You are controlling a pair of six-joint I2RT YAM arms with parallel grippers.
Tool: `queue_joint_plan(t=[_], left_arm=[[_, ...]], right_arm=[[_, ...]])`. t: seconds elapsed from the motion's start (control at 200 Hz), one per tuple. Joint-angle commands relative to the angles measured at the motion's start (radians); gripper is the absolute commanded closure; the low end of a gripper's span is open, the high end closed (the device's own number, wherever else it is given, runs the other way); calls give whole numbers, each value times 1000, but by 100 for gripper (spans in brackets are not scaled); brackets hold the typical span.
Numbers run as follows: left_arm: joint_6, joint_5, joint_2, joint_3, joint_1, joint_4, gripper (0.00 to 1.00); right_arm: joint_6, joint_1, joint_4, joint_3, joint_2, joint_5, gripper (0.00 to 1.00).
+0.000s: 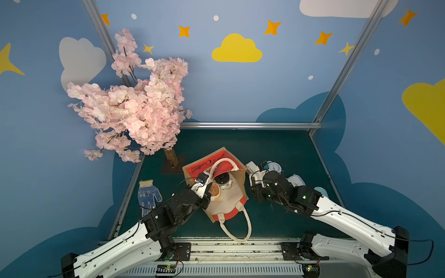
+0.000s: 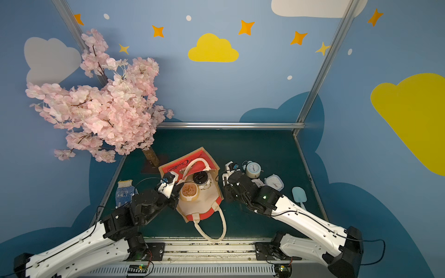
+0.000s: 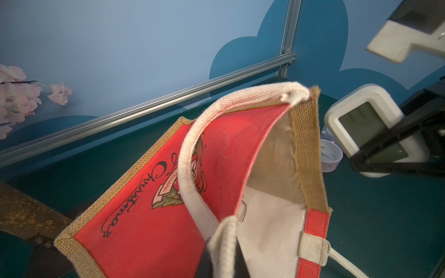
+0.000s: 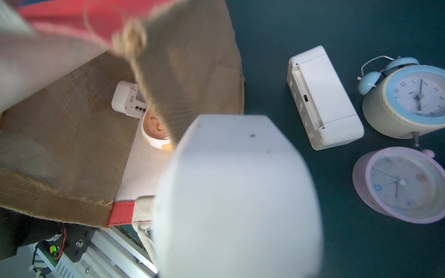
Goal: Take the alarm clock out of the canvas bag
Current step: Pick up the alarm from the canvas bag, then place the alarm at the center of the board.
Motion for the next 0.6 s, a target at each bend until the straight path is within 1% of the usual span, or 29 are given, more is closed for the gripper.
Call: queue_joint_plan(t=[0.0,0.17,0.25,0.3,0.38,0.596], left_arm=[[-2,-29,-12,27,2,-12,91],[-5,-33,8,33,2,-7,91],[-5,-31,15,37,2,-6,91],[-3,-31,15,38,2,-4,91],[0,-32,5,34,2,0,91],[4,-32,-24,28,2,-7,91]], right_arm=[[-17,-26,-3,-12,-49,0,87],[-23,-41,-30,-3,-29,-40,87],[-14,-70,-23,-22,-19,-88,87],[-13,-97,-8,-43,-14,-139,86],[-17,-150,31,-95,-2,-256,84],[-52,-259,115,-227,92,-450,84]])
